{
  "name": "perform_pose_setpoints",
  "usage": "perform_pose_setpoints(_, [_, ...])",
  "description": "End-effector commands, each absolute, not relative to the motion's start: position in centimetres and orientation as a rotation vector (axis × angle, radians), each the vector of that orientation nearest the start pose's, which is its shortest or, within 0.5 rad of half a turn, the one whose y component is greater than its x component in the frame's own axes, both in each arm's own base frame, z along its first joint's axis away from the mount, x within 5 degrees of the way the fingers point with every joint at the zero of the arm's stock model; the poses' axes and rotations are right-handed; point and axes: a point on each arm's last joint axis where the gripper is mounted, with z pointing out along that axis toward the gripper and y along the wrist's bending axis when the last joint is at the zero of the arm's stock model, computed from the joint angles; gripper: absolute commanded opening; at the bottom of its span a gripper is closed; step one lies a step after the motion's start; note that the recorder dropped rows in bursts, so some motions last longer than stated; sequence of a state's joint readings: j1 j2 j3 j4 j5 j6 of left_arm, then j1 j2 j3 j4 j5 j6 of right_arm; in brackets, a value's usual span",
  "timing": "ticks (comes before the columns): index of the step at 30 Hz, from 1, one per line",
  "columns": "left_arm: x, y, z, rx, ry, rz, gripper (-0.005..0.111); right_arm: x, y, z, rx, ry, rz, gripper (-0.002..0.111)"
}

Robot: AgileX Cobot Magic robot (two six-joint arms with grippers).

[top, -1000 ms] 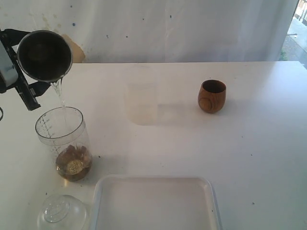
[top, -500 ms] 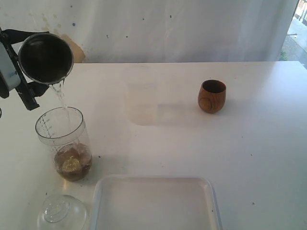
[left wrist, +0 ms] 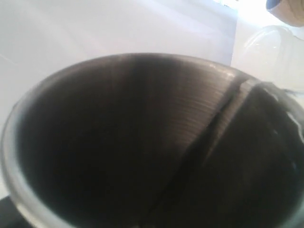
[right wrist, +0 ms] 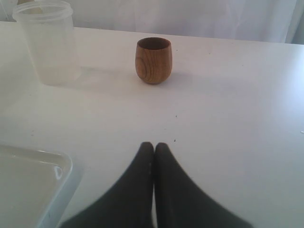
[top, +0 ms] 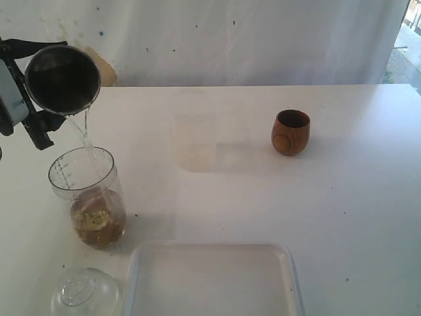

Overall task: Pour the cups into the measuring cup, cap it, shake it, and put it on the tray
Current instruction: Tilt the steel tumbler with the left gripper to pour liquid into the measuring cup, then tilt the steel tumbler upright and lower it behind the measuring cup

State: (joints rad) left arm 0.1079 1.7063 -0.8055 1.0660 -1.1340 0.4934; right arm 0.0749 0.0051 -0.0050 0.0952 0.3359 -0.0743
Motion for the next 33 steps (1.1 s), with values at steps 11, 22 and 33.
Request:
perform_pose_setpoints(11, [35.1,-0.7,21.5,0.54,1.596,-0.133,0.0,5.3,0.7,18.3,-0.072,1.817,0.088,0.0])
perform_pose_setpoints(22, [36.2,-1.1,16.3,0.293,1.701,-0.457,0.0,5.3,0.7,18.3,-0.072,1.817,0.088,0.0])
perform_pose_setpoints(33, [36.3,-1.7,12.7,0.402,1.66,-0.479,0.0,5.3,0.7,18.3,-0.072,1.817,0.088,0.0])
